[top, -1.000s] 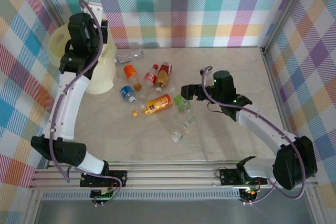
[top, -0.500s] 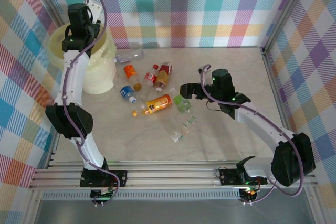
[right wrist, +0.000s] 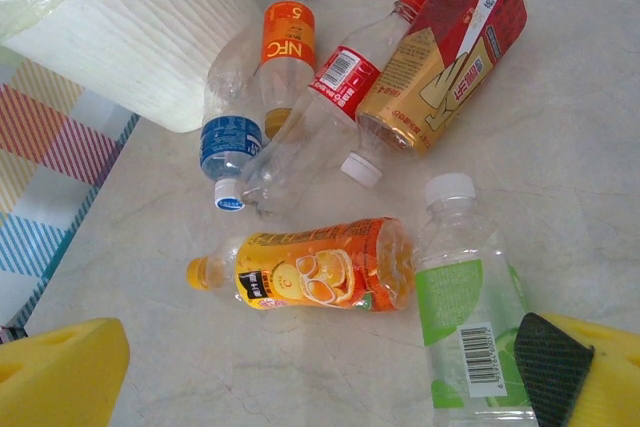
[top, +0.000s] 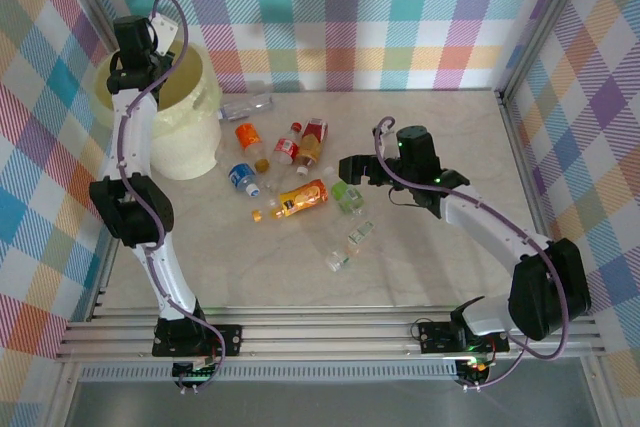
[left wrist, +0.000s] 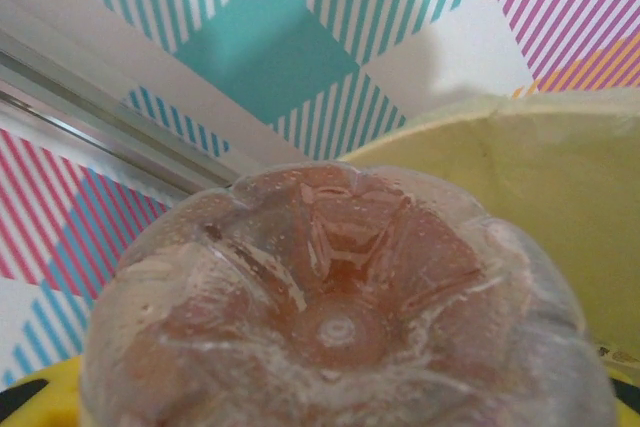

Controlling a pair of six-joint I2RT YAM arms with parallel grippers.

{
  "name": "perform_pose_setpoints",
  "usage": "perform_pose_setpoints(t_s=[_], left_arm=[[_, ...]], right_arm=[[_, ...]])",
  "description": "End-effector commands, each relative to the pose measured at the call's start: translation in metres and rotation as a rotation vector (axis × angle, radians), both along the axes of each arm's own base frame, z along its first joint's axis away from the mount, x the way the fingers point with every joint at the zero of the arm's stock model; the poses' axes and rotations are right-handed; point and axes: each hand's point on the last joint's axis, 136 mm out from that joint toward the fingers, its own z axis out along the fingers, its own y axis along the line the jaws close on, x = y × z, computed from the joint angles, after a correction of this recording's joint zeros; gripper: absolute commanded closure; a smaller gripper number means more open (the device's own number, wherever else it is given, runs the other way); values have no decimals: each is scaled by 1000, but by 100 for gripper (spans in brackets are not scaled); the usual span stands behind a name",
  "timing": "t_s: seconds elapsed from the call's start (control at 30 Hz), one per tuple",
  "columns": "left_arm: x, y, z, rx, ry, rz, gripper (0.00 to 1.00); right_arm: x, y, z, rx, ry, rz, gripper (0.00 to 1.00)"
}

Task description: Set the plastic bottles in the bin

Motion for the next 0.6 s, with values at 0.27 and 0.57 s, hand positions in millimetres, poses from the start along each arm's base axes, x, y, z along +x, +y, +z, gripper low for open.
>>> perform_pose_setpoints(t_s=[0.27, 0.57], left_arm=[[19, 39, -20, -74, -48, 92, 41], [15, 38, -18, -140, -52, 136, 10]], right_arm=[[5, 7, 4, 10, 26, 11, 0], [1, 3, 7, 13, 15, 3, 0]])
